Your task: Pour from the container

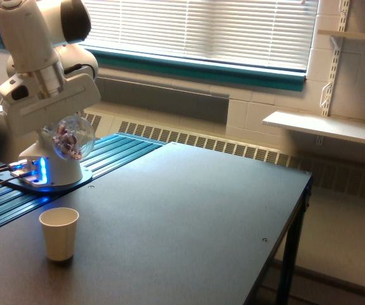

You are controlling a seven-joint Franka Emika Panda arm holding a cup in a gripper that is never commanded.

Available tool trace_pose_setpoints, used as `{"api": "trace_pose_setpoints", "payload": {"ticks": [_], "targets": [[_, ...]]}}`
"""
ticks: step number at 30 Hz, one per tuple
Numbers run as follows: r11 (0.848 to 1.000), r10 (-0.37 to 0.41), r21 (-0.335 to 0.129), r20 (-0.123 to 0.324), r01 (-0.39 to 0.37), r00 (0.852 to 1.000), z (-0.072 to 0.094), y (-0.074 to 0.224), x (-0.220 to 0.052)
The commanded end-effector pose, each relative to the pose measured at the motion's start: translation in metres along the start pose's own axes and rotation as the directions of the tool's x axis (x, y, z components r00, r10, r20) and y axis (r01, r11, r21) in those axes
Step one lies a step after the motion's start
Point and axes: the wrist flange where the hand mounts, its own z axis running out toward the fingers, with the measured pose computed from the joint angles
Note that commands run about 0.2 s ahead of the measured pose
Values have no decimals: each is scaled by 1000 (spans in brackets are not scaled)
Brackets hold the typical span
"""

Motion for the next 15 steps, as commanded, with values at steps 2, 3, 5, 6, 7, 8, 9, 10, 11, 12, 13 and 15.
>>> {"api": "trace_pose_setpoints", "payload": {"ticks": [2,3,5,6,7,8,9,10,11,12,13,15], "targets": [[996,-91,7,-7,91,996,-5,6,14],[995,-98,4,-4,98,995,-4,6,16],[993,-115,-4,1,115,993,-2,6,18],[992,-123,-8,8,123,992,-1,6,20],[992,-129,-11,13,129,992,0,6,21],[990,-138,-18,19,138,990,1,7,22],[989,-145,-24,25,146,989,3,7,24],[988,-149,-25,31,149,988,4,7,27],[988,-150,-24,35,151,988,4,8,29],[989,-142,-25,38,143,989,5,8,31],[990,-134,-32,41,135,990,6,9,34],[992,-119,-34,48,120,992,8,9,40]]}}
